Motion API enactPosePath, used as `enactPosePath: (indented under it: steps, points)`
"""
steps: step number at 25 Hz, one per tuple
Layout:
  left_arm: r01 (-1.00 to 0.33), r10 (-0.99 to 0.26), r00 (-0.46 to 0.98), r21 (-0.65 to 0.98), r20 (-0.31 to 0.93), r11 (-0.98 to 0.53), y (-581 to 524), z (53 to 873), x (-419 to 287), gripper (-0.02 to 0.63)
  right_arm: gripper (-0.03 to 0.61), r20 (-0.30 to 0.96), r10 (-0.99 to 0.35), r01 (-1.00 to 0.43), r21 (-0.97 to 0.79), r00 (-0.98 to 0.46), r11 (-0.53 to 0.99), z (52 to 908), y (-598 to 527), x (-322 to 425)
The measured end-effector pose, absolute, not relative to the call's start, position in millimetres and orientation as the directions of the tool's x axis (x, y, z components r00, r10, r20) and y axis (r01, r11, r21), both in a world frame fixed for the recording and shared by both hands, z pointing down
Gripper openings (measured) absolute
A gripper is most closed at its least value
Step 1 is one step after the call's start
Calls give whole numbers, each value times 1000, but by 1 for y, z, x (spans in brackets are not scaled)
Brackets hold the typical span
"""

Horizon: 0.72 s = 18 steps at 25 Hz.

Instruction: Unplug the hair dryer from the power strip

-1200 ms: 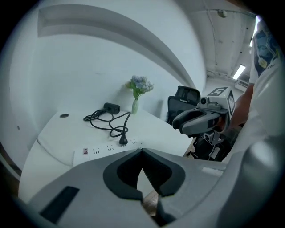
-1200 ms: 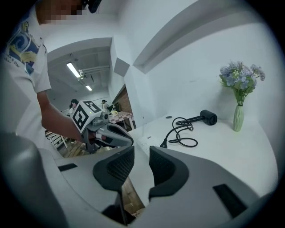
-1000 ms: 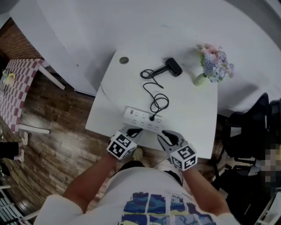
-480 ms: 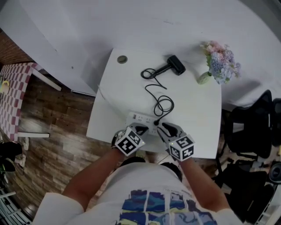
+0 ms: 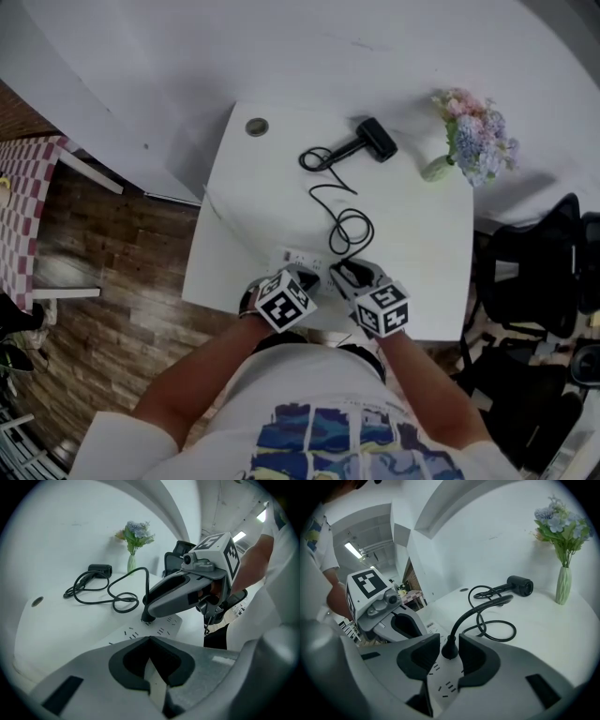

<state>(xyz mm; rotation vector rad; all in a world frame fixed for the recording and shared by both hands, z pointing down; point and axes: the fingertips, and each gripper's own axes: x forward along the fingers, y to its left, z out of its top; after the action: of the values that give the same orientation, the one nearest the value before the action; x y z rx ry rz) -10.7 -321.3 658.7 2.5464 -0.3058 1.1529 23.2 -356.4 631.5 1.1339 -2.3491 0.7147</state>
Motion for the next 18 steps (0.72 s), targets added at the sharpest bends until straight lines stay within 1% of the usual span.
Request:
enactPosePath:
  steps: [6,18]
  points:
    - [-308,-25,652,235,758,-922,-322,660,-11,2,95,599,-570,-810,-264,-563,523,640,-358,21]
    - [-270,17,648,250,761,-930,-322,661,-12,2,84,612,-585,-828,-232,-532,510,638,-360,21]
